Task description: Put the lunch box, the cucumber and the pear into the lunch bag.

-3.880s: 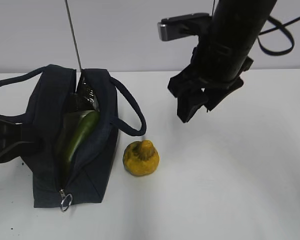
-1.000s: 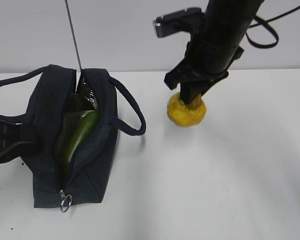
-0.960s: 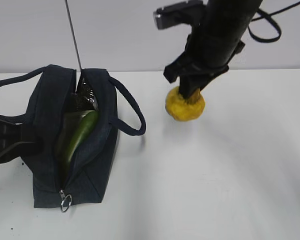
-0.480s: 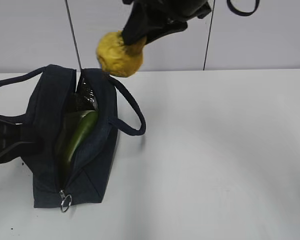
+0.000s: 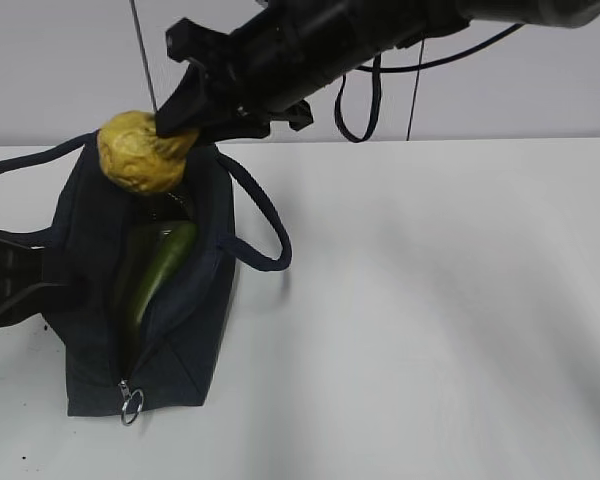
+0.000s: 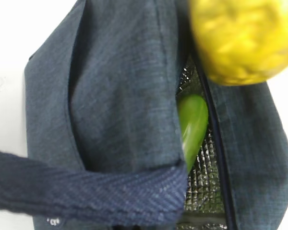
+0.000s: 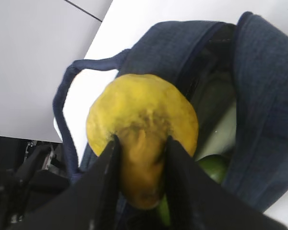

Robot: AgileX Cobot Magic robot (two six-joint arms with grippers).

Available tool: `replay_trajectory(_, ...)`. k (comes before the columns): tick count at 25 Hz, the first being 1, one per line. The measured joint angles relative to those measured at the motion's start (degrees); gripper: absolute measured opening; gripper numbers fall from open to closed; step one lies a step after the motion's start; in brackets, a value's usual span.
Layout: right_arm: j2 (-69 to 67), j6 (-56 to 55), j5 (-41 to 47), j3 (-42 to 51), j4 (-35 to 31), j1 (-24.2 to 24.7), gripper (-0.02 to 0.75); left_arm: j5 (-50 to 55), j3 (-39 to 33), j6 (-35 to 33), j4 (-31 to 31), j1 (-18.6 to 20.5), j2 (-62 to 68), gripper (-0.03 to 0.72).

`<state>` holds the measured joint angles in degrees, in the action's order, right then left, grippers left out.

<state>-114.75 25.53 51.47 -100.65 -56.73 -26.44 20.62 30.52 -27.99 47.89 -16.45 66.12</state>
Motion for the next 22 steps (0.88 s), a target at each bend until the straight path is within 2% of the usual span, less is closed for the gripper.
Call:
replay_trajectory(6, -3.49, 4.4, -2.69, 0.0, -0.84, 0.0, 0.247, 0.0, 0.0, 0.0, 0.0, 0.0, 0.0, -0.015)
replay_trajectory(8, -4.13, 4.77, -4.2, 0.0, -1.19, 0.0, 0.302, 0.0, 0.0, 0.0, 0.0, 0.0, 0.0, -0.015)
replay_trajectory(12, -5.16, 5.01, -7.54, 0.0, -2.5, 0.0, 0.48, 0.0, 0.0, 0.0, 0.06, 0.0, 0.0, -0.015)
replay_trajectory(14, -5.65, 5.14, -8.7, 0.0, -3.51, 0.0, 0.517, 0.0, 0.0, 0.0, 0.06, 0.0, 0.0, -0.015)
replay_trajectory(18, -5.75, 5.14, -9.32, 0.0, -5.24, 0.0, 0.538, 0.0, 0.0, 0.0, 0.12, 0.0, 0.0, -0.015)
replay_trajectory(22, -4.22, 5.14, -9.32, 0.0, -1.9, 0.0, 0.53, 0.07, 0.0, 0.0, 0.12, 0.0, 0.0, -0.015)
